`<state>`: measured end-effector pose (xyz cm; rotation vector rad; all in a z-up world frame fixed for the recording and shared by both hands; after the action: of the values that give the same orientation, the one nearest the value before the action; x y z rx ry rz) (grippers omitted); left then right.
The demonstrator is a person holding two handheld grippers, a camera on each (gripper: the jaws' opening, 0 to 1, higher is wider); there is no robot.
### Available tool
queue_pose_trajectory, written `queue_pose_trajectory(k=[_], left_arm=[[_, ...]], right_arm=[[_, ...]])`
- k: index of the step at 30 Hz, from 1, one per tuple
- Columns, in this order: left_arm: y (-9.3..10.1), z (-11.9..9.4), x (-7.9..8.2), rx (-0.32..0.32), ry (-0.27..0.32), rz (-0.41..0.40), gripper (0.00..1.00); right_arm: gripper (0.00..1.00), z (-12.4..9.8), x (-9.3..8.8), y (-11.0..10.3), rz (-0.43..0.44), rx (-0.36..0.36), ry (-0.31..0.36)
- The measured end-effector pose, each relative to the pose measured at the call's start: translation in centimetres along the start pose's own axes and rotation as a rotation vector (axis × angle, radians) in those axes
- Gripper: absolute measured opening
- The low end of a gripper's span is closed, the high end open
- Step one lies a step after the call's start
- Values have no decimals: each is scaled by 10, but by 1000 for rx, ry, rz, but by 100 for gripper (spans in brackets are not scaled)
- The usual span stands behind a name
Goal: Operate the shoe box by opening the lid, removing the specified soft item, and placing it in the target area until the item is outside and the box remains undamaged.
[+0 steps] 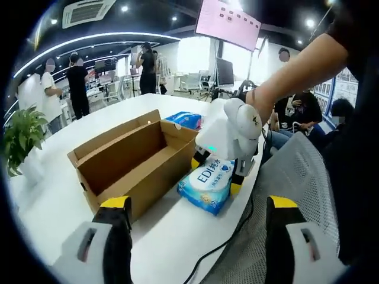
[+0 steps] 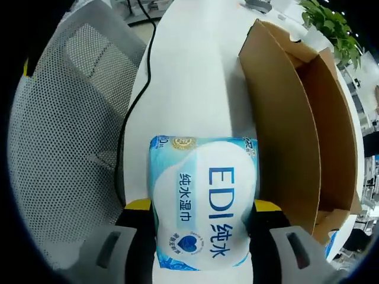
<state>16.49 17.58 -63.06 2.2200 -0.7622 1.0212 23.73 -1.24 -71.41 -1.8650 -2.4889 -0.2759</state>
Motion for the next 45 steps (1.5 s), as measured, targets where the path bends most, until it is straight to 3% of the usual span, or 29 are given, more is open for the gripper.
queue_pose_trajectory(k=[4,9,15,25,34,38,45], left_arm=[[1,-4,4,2,-15,15,95],[0,-14,9,28,15,-15,95],[-3,-21,-3,62,-11,-42,93],[-2,-28,-12,73,-6,-88,88],[-4,-28,-5,85,25,-94,89],[-4,-32,3,128,72,-51,78],[-4,-28,6,136,62,-53,78]], right_arm=[[60,0,-1,3,-3,24,-18],[60,1,-3,2,-28,35,-12],[60,0,-8,0,-52,31,-15],[60,-3,-28,-2,-48,28,-33],[59,-5,-44,-5,-24,25,-35],[59,-7,-56,-9,-18,23,-37],[60,-10,-74,-15,-19,21,-45]])
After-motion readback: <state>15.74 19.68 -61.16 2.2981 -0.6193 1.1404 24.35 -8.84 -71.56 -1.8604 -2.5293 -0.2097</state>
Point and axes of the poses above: the point that each gripper's makers call its tool centre point, and the gripper's own axes: z roughly forward along the fingers, y roughly to its right, x roughly out of its top, the point moved 10 cm from there along -z, roughly backward along the fingers, and after that the axes turned 14 degrees about -z, right-handed, at the moved point
